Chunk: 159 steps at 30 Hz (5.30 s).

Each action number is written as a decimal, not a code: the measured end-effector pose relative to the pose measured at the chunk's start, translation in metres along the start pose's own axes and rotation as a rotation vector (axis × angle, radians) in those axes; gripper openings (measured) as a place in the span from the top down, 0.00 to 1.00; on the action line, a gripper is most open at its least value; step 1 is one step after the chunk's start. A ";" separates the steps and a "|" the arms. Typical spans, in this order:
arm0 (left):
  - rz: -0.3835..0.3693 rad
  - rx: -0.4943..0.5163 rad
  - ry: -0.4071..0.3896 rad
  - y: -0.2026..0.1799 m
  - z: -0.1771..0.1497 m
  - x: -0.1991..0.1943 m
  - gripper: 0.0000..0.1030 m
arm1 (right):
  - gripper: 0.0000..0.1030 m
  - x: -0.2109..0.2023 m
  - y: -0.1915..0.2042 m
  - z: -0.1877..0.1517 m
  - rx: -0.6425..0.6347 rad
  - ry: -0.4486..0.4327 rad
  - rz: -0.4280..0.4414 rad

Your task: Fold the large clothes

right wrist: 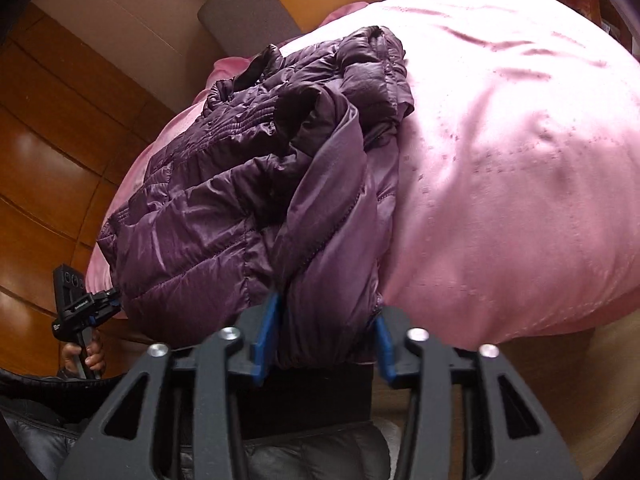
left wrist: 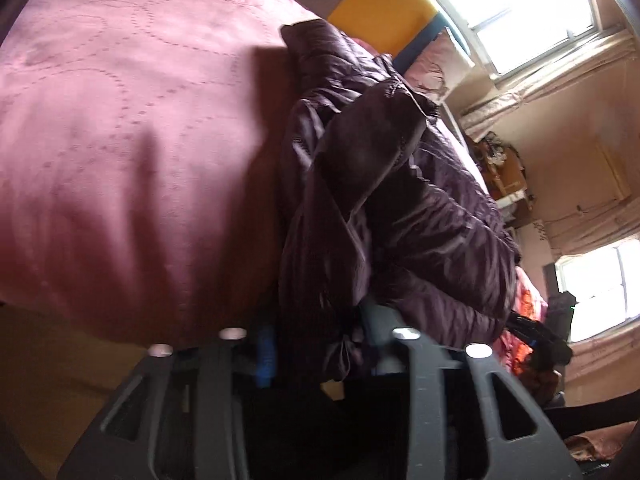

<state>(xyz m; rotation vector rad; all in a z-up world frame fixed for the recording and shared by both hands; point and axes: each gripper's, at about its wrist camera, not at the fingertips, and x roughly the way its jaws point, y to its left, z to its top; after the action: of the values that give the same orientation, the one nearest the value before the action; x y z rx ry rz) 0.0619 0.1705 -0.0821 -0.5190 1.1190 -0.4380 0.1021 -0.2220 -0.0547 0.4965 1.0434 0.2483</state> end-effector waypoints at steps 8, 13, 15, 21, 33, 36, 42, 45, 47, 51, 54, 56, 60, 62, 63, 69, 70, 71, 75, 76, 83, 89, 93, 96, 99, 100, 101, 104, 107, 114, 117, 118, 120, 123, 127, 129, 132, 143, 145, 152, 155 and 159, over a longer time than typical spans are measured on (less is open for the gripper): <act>0.092 0.076 -0.098 -0.013 0.022 -0.015 0.27 | 0.21 -0.007 0.025 0.001 -0.215 -0.074 -0.163; 0.122 0.206 -0.120 -0.035 0.030 -0.006 0.27 | 0.20 0.001 0.032 -0.007 -0.356 -0.082 -0.243; 0.123 0.243 -0.129 -0.040 0.034 -0.002 0.27 | 0.21 0.007 0.033 -0.004 -0.385 -0.090 -0.252; 0.107 0.314 -0.086 -0.054 0.040 0.014 0.63 | 0.60 0.025 0.038 0.005 -0.417 -0.071 -0.255; 0.161 0.406 -0.179 -0.070 0.030 -0.021 0.97 | 0.94 -0.023 0.064 0.012 -0.415 -0.147 -0.263; 0.148 0.409 -0.222 -0.076 0.038 -0.032 0.97 | 0.94 -0.043 0.075 0.023 -0.425 -0.205 -0.253; 0.089 0.380 -0.339 -0.086 0.078 -0.049 0.97 | 0.94 -0.060 0.089 0.062 -0.394 -0.329 -0.231; 0.097 0.380 -0.391 -0.093 0.107 -0.042 0.97 | 0.94 -0.054 0.090 0.088 -0.365 -0.371 -0.226; 0.102 0.367 -0.408 -0.096 0.125 -0.033 0.97 | 0.94 -0.047 0.089 0.104 -0.332 -0.390 -0.223; 0.130 0.338 -0.434 -0.099 0.164 -0.007 0.97 | 0.94 -0.024 0.085 0.135 -0.276 -0.420 -0.257; 0.172 0.317 -0.437 -0.100 0.189 0.020 0.97 | 0.94 0.000 0.081 0.153 -0.247 -0.418 -0.311; 0.207 0.308 -0.422 -0.098 0.201 0.039 0.97 | 0.94 0.018 0.074 0.166 -0.220 -0.401 -0.339; 0.279 0.268 -0.365 -0.083 0.220 0.082 0.97 | 0.94 0.059 0.062 0.183 -0.201 -0.349 -0.412; 0.307 0.252 -0.332 -0.075 0.225 0.100 0.97 | 0.93 0.080 0.054 0.188 -0.191 -0.314 -0.446; 0.331 0.245 -0.311 -0.069 0.228 0.112 0.97 | 0.91 0.088 0.049 0.191 -0.173 -0.292 -0.449; 0.370 0.205 -0.242 -0.038 0.223 0.150 0.97 | 0.82 0.129 0.022 0.194 -0.121 -0.230 -0.451; 0.372 0.204 -0.242 -0.038 0.222 0.151 0.97 | 0.82 0.135 0.021 0.192 -0.128 -0.229 -0.456; 0.378 0.206 -0.242 -0.038 0.222 0.151 0.97 | 0.82 0.138 0.019 0.191 -0.130 -0.228 -0.456; 0.405 0.217 -0.235 -0.039 0.220 0.156 0.97 | 0.82 0.140 0.012 0.188 -0.105 -0.228 -0.436; 0.406 0.214 -0.234 -0.040 0.220 0.155 0.97 | 0.82 0.140 0.012 0.188 -0.106 -0.229 -0.439; 0.391 0.086 -0.277 -0.038 0.223 0.118 0.48 | 0.69 0.126 0.020 0.195 -0.109 -0.212 -0.494; 0.387 0.128 -0.464 -0.073 0.199 0.063 0.41 | 0.51 0.085 0.067 0.184 -0.150 -0.354 -0.554; 0.337 0.275 -0.446 -0.128 0.179 0.086 0.41 | 0.40 0.095 0.122 0.173 -0.249 -0.374 -0.426; 0.335 0.365 -0.385 -0.161 0.168 0.126 0.41 | 0.38 0.119 0.144 0.169 -0.311 -0.356 -0.431; 0.355 0.361 -0.302 -0.162 0.167 0.159 0.41 | 0.39 0.141 0.131 0.171 -0.266 -0.311 -0.444; 0.364 0.351 -0.301 -0.159 0.166 0.167 0.41 | 0.38 0.146 0.122 0.170 -0.243 -0.301 -0.440; 0.366 0.350 -0.301 -0.156 0.165 0.172 0.41 | 0.38 0.149 0.114 0.170 -0.228 -0.297 -0.431; 0.372 0.355 -0.305 -0.152 0.164 0.182 0.40 | 0.38 0.160 0.106 0.164 -0.240 -0.313 -0.431; 0.397 0.377 -0.307 -0.151 0.160 0.192 0.40 | 0.38 0.169 0.104 0.162 -0.248 -0.315 -0.440; 0.403 0.371 -0.308 -0.146 0.157 0.199 0.40 | 0.37 0.174 0.093 0.163 -0.220 -0.285 -0.404; 0.400 0.368 -0.308 -0.144 0.158 0.200 0.40 | 0.37 0.174 0.092 0.164 -0.217 -0.279 -0.402; 0.400 0.368 -0.308 -0.144 0.158 0.201 0.40 | 0.37 0.174 0.092 0.163 -0.217 -0.278 -0.402; 0.397 0.367 -0.309 -0.143 0.157 0.200 0.40 | 0.37 0.173 0.092 0.163 -0.215 -0.277 -0.401; 0.396 0.365 -0.309 -0.144 0.155 0.199 0.40 | 0.37 0.171 0.092 0.166 -0.212 -0.262 -0.397; 0.389 0.374 -0.294 -0.145 0.155 0.193 0.39 | 0.35 0.156 0.094 0.168 -0.200 -0.252 -0.366; 0.377 0.383 -0.303 -0.146 0.153 0.182 0.39 | 0.32 0.140 0.095 0.164 -0.211 -0.275 -0.354; 0.349 0.375 -0.336 -0.145 0.146 0.159 0.38 | 0.26 0.115 0.088 0.154 -0.198 -0.322 -0.359; 0.333 0.177 -0.348 -0.056 0.132 0.107 0.31 | 0.29 0.091 0.037 0.131 -0.099 -0.294 -0.362; 0.273 0.117 -0.308 -0.038 0.131 0.115 0.30 | 0.29 0.096 0.032 0.131 -0.095 -0.297 -0.353; 0.241 0.053 -0.316 -0.032 0.131 0.105 0.25 | 0.10 0.075 0.034 0.129 -0.085 -0.300 -0.370; 0.213 0.022 -0.342 -0.023 0.122 0.085 0.23 | 0.05 0.050 0.026 0.112 -0.059 -0.350 -0.371; 0.113 -0.008 -0.295 -0.010 0.106 0.079 0.23 | 0.05 0.041 -0.006 0.089 0.059 -0.306 -0.252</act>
<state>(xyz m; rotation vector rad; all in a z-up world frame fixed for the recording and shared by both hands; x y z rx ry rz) 0.1888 0.1349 -0.0974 -0.5062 0.8608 -0.2491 0.1990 -0.2343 -0.0529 0.4344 0.8054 -0.0812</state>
